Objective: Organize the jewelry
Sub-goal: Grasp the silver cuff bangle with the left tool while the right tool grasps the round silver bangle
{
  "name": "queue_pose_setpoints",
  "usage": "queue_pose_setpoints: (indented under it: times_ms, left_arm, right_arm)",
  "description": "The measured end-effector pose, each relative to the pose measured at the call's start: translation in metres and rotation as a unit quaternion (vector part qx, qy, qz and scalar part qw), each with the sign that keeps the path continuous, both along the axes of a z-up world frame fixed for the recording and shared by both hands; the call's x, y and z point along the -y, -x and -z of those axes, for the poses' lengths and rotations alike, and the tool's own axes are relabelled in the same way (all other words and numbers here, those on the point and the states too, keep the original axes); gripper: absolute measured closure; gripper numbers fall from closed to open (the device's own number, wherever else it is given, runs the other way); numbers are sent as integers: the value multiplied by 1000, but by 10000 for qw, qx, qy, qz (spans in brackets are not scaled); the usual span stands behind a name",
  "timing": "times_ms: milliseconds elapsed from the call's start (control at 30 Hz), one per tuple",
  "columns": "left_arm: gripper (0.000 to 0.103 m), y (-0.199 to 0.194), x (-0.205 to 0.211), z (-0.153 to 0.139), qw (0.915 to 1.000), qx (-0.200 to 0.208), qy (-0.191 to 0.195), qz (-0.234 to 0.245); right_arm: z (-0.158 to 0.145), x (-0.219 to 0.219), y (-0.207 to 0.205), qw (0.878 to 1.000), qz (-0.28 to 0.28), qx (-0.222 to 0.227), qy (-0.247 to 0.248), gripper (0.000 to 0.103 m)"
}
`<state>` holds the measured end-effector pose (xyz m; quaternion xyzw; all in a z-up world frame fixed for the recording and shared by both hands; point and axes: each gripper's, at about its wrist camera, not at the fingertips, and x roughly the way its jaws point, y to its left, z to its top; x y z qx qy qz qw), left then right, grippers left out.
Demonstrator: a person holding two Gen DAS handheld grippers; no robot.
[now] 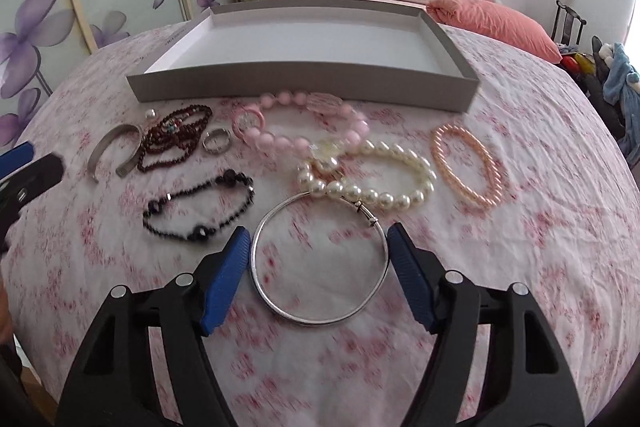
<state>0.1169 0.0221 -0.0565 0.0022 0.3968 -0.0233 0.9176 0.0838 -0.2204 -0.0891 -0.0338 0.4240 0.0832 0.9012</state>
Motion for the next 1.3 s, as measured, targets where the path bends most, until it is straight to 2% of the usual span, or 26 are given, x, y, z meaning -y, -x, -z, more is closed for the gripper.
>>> queue_pose_setpoints:
  times_ms: [133, 333, 433, 500, 600, 800, 967, 1067, 1133, 1167, 1300]
  left_arm:
    - [4, -15, 6, 9, 9997, -255, 0, 23]
    - [5, -40, 17, 25, 9983, -554, -176, -40]
    - [14, -45, 20, 31, 9977, -632, -247, -46]
    - [27, -47, 19, 36, 9971, -714, -254, -91]
    - [32, -48, 13, 36, 9972, -732, -152, -100]
    - [32, -48, 3, 35, 9971, -721, -216, -115]
    - [26, -54, 8, 35, 9971, -712, -237, -127]
    - [26, -60, 5, 36, 9971, -708, -157, -221]
    - [30, -60, 4, 35, 9973, -668, -148, -266]
    - [37, -59, 3, 34, 9975, -643, -142, -265]
    - [37, -53, 1, 33, 9976, -618, -141, -276]
  right_arm:
    - [1, 11, 14, 9999, 120, 7, -15, 33]
    - [-2, 15, -4, 9999, 145, 35, 20, 32]
    - [-4, 18, -11, 9999, 131, 46, 14, 32]
    - [-3, 17, -17, 9999, 127, 59, 20, 32]
    - [-4, 19, -18, 9999, 123, 64, 14, 32]
    - [-3, 19, -18, 9999, 127, 68, 14, 32]
    - [-4, 17, -23, 9999, 147, 46, 23, 32]
    - [-4, 17, -24, 9999, 160, 53, 28, 32]
    - [-4, 17, -24, 9999, 157, 55, 26, 32]
    - [-3, 17, -24, 9999, 156, 57, 23, 32]
    - [-4, 17, -24, 9999, 157, 65, 9, 33]
